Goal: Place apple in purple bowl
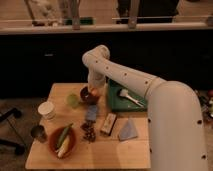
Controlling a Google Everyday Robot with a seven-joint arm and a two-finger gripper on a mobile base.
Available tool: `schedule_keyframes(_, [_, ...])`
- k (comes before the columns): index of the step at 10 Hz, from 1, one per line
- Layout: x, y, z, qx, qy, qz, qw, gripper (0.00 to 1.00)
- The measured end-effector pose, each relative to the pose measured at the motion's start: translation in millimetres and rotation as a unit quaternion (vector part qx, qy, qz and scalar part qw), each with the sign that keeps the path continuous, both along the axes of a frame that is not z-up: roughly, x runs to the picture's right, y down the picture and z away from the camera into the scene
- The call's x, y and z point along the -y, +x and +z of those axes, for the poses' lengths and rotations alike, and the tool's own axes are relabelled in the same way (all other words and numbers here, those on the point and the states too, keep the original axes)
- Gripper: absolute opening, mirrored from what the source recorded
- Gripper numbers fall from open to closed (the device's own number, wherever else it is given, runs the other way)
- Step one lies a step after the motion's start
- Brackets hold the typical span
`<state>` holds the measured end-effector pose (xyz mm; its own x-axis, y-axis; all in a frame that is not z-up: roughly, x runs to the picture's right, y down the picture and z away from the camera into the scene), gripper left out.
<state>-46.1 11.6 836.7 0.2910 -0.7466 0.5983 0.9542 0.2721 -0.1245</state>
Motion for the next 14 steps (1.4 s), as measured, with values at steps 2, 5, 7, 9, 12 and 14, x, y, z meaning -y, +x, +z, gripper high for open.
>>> schedule_keyframes(2, [4,-3,8.5,0.012,-0.007,-0.016,0.9998,0.0])
schedule_keyframes(5, [12,-14,18.2,0.029,-0.008,-0.036,0.9989,0.0])
schedule_keyframes(7, [18,-21,23.0,0.039,-0.007,-0.037,0.9985,0.0])
schedule_keyframes(9, [20,-31,27.6,0.049,-0.008,-0.035,0.9981,0.0])
schedule_keyframes(12, [22,-40,36.5,0.061,-0.02,-0.019,0.9978,0.0])
schedule_keyframes(14, [22,-45,42.3,0.064,-0.037,-0.003,0.9972,0.0])
